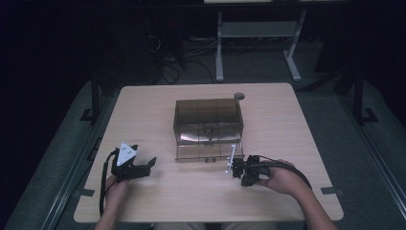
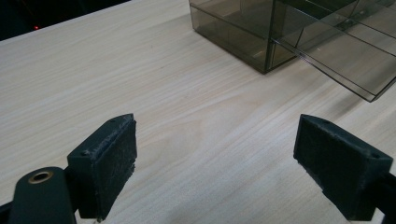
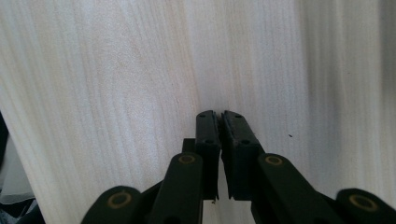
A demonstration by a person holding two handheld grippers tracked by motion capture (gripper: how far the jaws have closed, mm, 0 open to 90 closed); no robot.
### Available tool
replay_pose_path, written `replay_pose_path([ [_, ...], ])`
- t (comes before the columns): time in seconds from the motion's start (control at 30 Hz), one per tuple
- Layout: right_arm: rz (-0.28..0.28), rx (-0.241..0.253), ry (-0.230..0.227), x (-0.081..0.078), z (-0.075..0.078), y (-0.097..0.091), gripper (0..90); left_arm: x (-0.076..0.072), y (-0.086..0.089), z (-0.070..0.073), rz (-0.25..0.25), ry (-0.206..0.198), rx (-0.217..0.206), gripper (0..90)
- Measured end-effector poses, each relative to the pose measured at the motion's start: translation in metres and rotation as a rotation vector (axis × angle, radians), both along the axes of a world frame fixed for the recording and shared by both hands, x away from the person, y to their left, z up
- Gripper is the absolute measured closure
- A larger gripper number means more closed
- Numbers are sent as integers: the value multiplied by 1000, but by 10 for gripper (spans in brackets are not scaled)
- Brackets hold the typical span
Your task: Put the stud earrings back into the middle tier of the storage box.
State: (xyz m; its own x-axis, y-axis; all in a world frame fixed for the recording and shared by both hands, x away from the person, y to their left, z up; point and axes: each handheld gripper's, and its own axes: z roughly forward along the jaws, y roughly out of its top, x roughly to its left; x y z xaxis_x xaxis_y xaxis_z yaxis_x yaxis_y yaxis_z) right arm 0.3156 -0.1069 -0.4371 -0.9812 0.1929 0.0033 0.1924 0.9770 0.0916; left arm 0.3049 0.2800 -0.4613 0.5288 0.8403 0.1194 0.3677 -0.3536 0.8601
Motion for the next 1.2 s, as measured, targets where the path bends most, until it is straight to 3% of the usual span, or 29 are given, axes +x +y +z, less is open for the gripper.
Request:
replay_pose_path([
  [0.8,-11,40,-6,2,14,-1,853,0,0,0,0,-2,0,128],
  [0.97,-3,53,-22,4,24,3,853,0,0,0,0,-2,0,128],
  [1.2,4,82,-64,14,49,12,853,0,0,0,2,-4,-9,128],
])
